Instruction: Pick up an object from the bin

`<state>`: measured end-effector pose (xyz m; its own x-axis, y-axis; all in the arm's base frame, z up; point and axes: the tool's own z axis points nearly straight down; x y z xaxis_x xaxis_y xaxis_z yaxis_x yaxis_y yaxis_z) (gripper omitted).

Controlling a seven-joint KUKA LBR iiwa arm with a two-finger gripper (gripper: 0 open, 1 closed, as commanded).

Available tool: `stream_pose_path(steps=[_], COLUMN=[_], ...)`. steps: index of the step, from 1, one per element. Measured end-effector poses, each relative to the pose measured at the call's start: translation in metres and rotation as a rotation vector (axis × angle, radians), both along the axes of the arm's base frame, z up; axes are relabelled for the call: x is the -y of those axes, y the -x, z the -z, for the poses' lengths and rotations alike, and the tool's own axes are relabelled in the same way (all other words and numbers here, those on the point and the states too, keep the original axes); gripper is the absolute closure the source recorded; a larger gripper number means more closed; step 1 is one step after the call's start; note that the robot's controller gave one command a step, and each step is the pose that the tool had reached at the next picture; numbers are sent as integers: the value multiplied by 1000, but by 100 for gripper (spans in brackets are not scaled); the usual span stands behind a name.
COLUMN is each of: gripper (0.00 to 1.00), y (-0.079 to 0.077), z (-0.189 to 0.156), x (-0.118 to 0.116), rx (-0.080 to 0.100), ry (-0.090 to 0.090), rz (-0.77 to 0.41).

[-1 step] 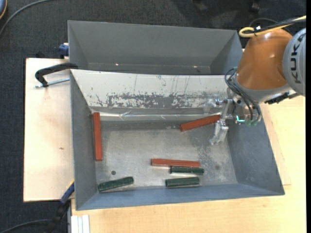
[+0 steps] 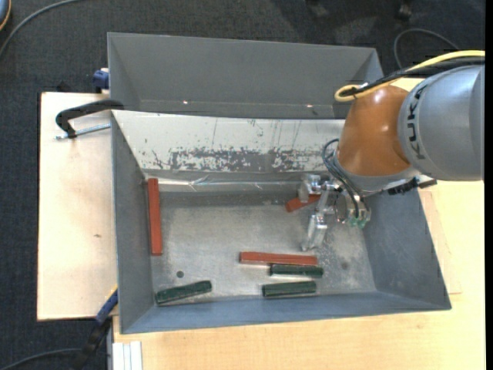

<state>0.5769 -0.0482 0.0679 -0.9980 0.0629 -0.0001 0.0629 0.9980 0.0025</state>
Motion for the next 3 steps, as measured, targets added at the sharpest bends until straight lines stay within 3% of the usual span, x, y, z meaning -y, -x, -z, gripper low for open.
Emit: stream_pose_path(steps=[1,2,3], gripper=[0,0,0], y=[63,57,77], z=[-5,-31,-25], x=[-54,-110,-59], rx=[8,9,0], ry=[0,-1,3], rz=[-84,-188,-441])
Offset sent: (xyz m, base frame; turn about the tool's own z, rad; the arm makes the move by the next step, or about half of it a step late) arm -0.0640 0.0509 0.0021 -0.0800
